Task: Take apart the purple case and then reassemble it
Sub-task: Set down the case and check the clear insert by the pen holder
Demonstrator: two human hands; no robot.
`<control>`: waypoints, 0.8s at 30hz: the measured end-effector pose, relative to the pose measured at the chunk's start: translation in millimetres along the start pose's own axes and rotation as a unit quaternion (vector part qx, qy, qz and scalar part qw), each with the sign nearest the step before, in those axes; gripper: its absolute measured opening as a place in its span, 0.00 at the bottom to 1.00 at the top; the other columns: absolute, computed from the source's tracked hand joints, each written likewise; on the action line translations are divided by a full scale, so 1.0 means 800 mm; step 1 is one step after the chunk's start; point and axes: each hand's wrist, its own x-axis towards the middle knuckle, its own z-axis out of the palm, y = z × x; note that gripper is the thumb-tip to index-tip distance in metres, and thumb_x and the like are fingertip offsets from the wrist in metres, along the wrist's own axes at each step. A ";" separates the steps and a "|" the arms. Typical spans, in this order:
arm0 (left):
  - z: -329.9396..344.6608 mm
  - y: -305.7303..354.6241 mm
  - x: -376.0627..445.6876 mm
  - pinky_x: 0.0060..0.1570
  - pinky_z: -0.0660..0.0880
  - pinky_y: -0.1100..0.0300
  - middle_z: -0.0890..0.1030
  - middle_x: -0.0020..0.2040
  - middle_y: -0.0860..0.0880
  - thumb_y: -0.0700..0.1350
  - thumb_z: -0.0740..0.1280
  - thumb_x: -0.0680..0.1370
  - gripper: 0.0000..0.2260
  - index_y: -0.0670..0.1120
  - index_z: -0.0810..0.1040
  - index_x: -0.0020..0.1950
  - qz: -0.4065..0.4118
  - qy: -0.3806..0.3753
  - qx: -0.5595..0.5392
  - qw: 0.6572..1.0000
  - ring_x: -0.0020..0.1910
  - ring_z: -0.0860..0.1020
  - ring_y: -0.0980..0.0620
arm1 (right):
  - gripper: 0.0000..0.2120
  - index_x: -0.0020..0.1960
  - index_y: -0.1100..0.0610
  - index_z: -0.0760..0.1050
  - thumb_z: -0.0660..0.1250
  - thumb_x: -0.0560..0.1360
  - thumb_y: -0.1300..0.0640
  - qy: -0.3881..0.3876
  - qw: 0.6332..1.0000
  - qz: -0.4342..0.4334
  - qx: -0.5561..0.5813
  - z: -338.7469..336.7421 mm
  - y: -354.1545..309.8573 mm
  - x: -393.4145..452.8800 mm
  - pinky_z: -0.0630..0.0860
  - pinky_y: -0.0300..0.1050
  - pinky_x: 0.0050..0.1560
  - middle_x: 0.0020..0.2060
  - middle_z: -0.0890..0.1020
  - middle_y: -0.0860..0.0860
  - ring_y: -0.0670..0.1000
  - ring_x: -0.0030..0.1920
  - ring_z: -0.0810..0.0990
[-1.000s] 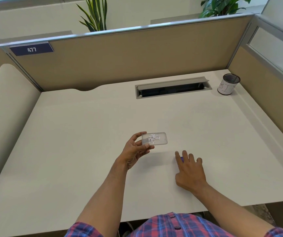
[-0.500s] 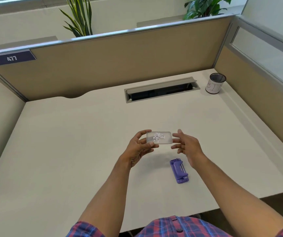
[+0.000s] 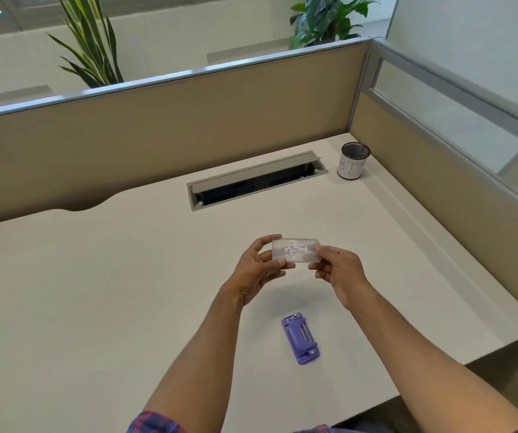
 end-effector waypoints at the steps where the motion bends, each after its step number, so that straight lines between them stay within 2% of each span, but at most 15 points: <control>1: 0.004 0.001 0.009 0.48 0.84 0.57 0.86 0.61 0.38 0.34 0.77 0.75 0.27 0.49 0.75 0.71 0.001 -0.002 0.001 1.000 0.54 0.87 0.41 | 0.06 0.46 0.61 0.84 0.73 0.76 0.58 0.003 1.000 0.000 0.006 -0.005 -0.003 0.006 0.78 0.39 0.29 0.34 0.87 0.53 0.49 0.31 0.83; 8: 0.040 0.006 0.082 0.48 0.84 0.57 0.86 0.61 0.37 0.34 0.77 0.75 0.29 0.49 0.75 0.73 0.000 -0.016 0.005 1.000 0.54 0.87 0.41 | 0.05 0.47 0.62 0.84 0.73 0.75 0.59 0.043 0.999 -0.009 0.024 -0.040 -0.036 0.059 0.78 0.39 0.28 0.34 0.87 0.55 0.50 0.30 0.83; 14: 0.071 0.023 0.160 0.49 0.85 0.56 0.86 0.61 0.38 0.34 0.75 0.77 0.28 0.50 0.75 0.74 0.008 -0.026 0.014 1.000 0.54 0.87 0.40 | 0.09 0.48 0.62 0.85 0.75 0.71 0.57 0.072 0.996 -0.018 0.043 -0.066 -0.077 0.114 0.79 0.40 0.29 0.36 0.87 0.55 0.51 0.31 0.84; 24: 0.122 0.058 0.316 0.51 0.84 0.56 0.87 0.57 0.41 0.37 0.74 0.77 0.29 0.50 0.72 0.77 0.020 -0.051 0.036 0.998 0.54 0.87 0.42 | 0.05 0.48 0.63 0.82 0.73 0.74 0.61 0.100 0.991 -0.039 0.086 -0.105 -0.157 0.231 0.81 0.40 0.31 0.32 0.87 0.53 0.49 0.29 0.84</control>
